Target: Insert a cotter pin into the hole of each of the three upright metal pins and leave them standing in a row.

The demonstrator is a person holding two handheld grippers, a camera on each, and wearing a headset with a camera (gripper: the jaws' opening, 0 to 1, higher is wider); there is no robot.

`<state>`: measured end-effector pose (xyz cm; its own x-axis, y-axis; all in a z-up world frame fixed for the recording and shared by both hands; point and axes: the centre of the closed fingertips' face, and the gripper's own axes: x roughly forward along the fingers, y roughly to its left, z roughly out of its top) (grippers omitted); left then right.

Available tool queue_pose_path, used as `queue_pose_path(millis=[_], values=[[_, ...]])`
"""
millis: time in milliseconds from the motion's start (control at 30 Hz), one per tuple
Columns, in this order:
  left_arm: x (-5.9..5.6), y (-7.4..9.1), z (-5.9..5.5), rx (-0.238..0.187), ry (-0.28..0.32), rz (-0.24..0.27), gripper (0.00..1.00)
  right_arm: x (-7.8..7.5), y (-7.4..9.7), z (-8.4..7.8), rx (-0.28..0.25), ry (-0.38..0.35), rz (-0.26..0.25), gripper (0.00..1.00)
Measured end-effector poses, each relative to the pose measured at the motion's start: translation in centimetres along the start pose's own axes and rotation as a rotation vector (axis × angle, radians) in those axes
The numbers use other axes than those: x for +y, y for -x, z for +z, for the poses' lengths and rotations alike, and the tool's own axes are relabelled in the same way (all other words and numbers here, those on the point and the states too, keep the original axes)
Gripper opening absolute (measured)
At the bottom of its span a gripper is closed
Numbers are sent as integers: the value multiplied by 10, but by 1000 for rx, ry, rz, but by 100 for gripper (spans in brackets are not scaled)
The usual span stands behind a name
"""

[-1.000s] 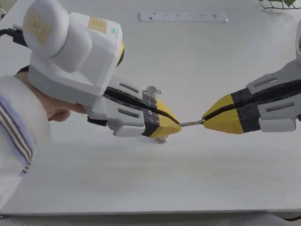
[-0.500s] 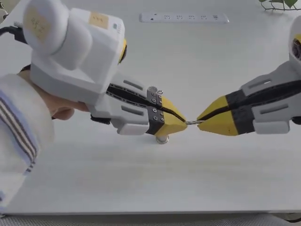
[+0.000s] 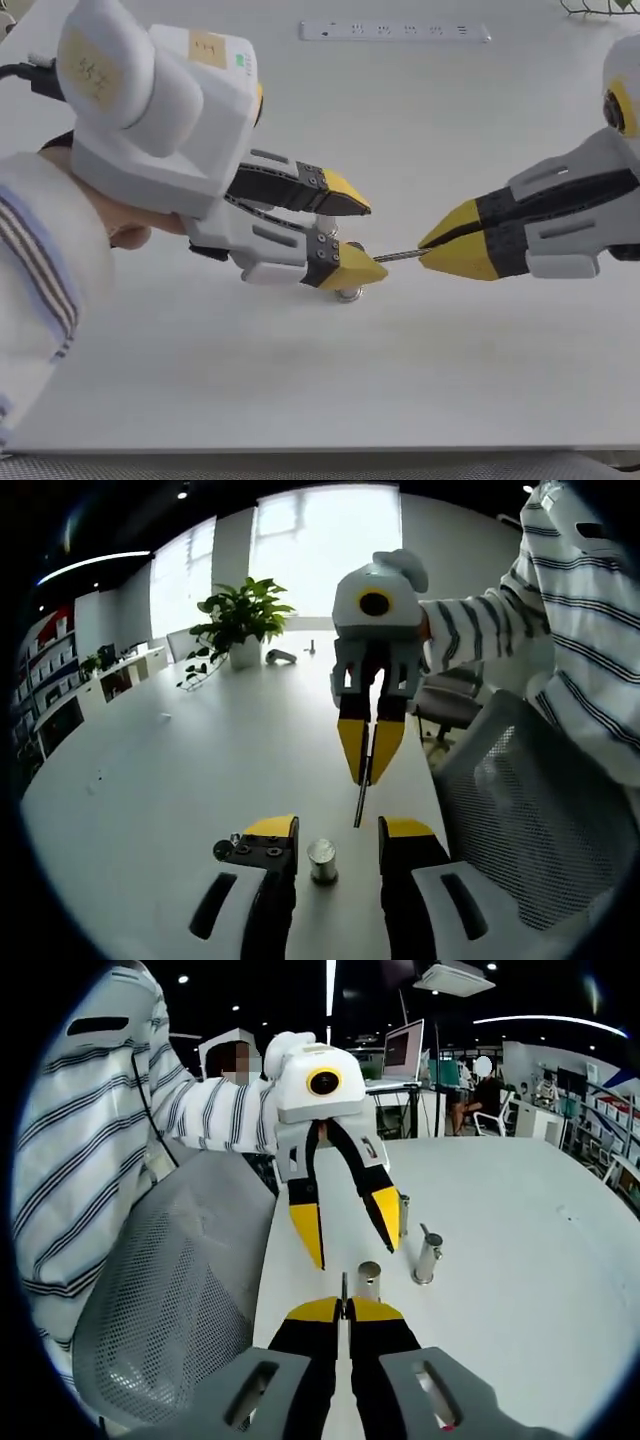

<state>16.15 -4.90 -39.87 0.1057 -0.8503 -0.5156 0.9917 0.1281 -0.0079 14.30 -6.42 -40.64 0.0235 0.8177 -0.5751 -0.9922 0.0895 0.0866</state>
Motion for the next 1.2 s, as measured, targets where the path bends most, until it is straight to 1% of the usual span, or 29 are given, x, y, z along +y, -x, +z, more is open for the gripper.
queue_pose_path(millis=[33,67,100,133,167,200,300,433,567,633,667,800,900,1067,1200], values=[[2,0,-8,15,24,8,29,-5,-1,-4,5,-1,-5,0],[8,-3,-19,27,56,15,29,-7,-3,-5,7,-5,-10,0],[6,-6,-17,9,42,-13,28,-8,-4,-6,5,-9,-15,0],[6,-5,-18,21,51,-6,26,-9,-5,-7,5,-11,-19,0],[12,-4,-21,36,23,19,25,-11,-7,-8,4,-14,-23,0],[9,-5,-22,36,33,12,24,-12,-8,-8,4,-14,-25,0],[6,-6,-27,54,44,17,24,-14,-10,-9,3,-18,-33,0],[2,-9,-30,67,61,7,21,-17,-11,-7,-13,-25,-43,0],[5,-10,-32,68,76,4,16,-21,-10,-6,-26,-31,-55,0],[6,-10,-34,71,83,4,10,-23,-10,-5,-35,-38,-57,0],[8,-11,-34,72,86,6,10,-23,-10,-5,-40,-42,-56,0],[11,-11,-37,79,95,-1,10,-24,-12,-7,-59,-57,-57,0],[13,-12,-38,80,102,-2,10,-23,-14,-5,-86,-72,-57,0],[15,-11,-39,83,108,2,10,-23,-16,-10,-113,-100,-60,0],[15,-12,-40,83,115,4,10,-22,-19,-19,-105,-111,-62,0]])
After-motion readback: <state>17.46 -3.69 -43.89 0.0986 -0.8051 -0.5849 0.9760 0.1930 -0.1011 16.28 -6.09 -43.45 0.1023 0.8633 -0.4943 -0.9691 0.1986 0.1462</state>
